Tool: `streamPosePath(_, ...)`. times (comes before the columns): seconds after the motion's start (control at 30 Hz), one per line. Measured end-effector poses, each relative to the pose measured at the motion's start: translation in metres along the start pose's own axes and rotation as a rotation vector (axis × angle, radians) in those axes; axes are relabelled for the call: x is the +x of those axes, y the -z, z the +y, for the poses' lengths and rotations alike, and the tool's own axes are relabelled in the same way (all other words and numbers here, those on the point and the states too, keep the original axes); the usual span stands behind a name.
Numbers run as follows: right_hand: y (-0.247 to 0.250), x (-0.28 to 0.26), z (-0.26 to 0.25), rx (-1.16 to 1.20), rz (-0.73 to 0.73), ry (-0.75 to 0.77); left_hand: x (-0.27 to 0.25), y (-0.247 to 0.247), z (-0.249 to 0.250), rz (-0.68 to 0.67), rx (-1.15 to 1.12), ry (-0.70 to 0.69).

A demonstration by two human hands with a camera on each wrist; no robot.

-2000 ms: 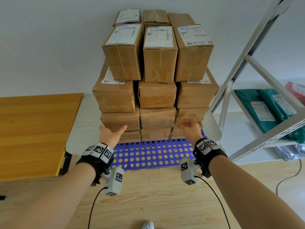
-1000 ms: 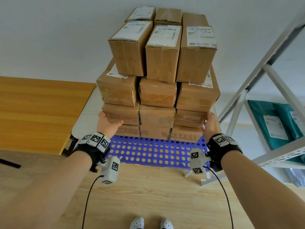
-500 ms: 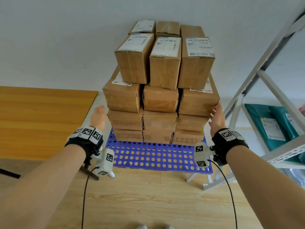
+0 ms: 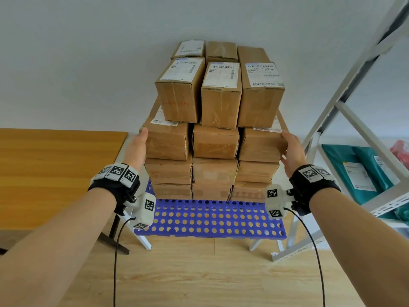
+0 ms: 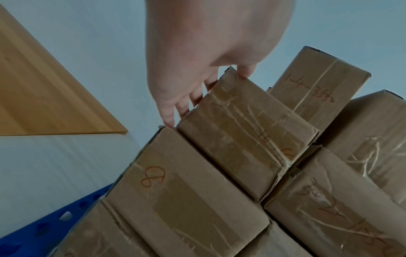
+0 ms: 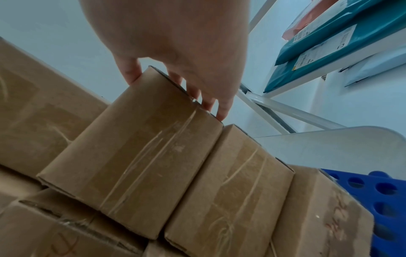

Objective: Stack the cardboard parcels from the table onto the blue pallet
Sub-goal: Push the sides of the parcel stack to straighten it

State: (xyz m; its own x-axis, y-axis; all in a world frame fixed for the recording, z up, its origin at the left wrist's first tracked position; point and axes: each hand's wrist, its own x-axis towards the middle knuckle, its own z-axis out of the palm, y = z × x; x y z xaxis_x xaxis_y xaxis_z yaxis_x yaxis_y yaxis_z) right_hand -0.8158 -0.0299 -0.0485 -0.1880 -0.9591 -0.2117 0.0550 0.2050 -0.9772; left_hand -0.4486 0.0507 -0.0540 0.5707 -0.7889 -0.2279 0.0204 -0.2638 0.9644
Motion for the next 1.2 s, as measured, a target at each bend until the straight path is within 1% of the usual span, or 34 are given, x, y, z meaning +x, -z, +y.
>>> streamPosePath(0.13,-0.003,0.002,-0.005,-0.007,0.001,-0.016,0.003,0.001,-0.007,-0.012,0.062,-0.019)
streamPosePath(0.2,-0.005,0.002,-0.008,-0.022,0.0,-0.018,0.003,0.001,-0.008,-0.042,0.063,-0.029)
streamPosePath(0.63,-0.008,-0.005,-0.013,-0.081,-0.025,-0.034,-0.003,0.0,-0.005,-0.091,0.044,-0.009)
streamPosePath(0.77,-0.005,-0.011,-0.015,-0.123,-0.036,-0.022,-0.006,0.002,0.003,-0.095,0.04,0.014)
streamPosePath(0.93,-0.004,-0.017,-0.013,-0.167,-0.001,0.011,-0.023,0.007,0.016,-0.096,0.012,-0.022)
streamPosePath(1.03,-0.004,-0.021,-0.011,-0.202,0.037,0.019,-0.029,0.011,0.015,-0.084,0.093,-0.074)
streamPosePath(1.13,-0.002,-0.029,-0.006,-0.204,0.079,0.029,-0.031,0.018,0.005,-0.078,0.228,-0.117)
streamPosePath(1.2,0.0,-0.036,-0.002,-0.228,0.128,0.028,-0.034,0.021,-0.003,-0.133,0.333,-0.099)
